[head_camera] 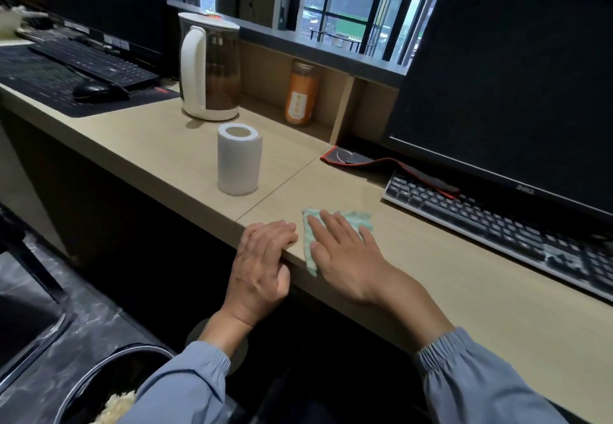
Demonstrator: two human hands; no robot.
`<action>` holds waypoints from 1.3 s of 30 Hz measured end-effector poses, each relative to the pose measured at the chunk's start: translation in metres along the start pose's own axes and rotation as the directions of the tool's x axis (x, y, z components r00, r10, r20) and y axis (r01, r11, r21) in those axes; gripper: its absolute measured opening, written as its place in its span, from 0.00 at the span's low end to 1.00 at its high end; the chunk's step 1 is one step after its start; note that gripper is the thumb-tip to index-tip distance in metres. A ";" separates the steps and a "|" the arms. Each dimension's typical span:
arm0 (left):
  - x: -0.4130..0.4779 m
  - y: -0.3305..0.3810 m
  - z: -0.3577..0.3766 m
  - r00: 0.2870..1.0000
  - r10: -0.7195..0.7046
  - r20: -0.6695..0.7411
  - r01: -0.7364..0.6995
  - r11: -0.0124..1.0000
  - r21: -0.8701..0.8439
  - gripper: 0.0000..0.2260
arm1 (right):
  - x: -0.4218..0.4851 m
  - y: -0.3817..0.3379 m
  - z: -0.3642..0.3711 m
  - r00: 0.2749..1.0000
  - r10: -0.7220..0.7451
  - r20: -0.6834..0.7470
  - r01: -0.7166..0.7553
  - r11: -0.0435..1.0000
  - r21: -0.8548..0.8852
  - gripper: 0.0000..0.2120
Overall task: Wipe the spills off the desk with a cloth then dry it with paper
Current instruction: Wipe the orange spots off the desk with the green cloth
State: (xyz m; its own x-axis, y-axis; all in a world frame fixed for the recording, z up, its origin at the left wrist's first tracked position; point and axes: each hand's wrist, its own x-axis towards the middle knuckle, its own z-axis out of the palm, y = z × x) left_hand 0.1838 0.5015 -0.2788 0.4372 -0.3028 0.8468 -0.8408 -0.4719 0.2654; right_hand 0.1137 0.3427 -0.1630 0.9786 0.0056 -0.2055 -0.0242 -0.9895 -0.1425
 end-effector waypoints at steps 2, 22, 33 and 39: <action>0.001 -0.002 -0.002 1.000 0.004 0.021 -0.004 1.000 -0.003 0.24 | -0.014 0.000 0.004 1.000 -0.015 0.001 0.015 1.000 0.002 0.27; 0.014 -0.076 -0.005 0.981 -0.054 -0.184 0.081 0.987 0.140 0.26 | 0.134 0.007 -0.037 0.990 0.142 0.021 -0.143 0.986 0.085 0.28; 0.015 -0.086 0.009 0.947 0.034 -0.318 0.026 0.983 0.182 0.28 | 0.171 0.007 -0.048 0.955 0.296 0.004 -0.296 0.952 0.081 0.29; 0.016 -0.079 0.004 0.955 -0.011 -0.295 0.062 0.984 0.165 0.29 | 0.145 -0.021 -0.038 0.966 0.259 0.028 -0.260 0.962 0.089 0.29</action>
State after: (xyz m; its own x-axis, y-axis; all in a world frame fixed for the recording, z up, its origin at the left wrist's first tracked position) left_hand 0.2586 0.5299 -0.2878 0.3327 -0.0399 0.9422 -0.7479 -0.6198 0.2379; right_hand 0.2638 0.3588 -0.1533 0.9331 -0.2463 -0.2622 -0.2958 -0.9401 -0.1696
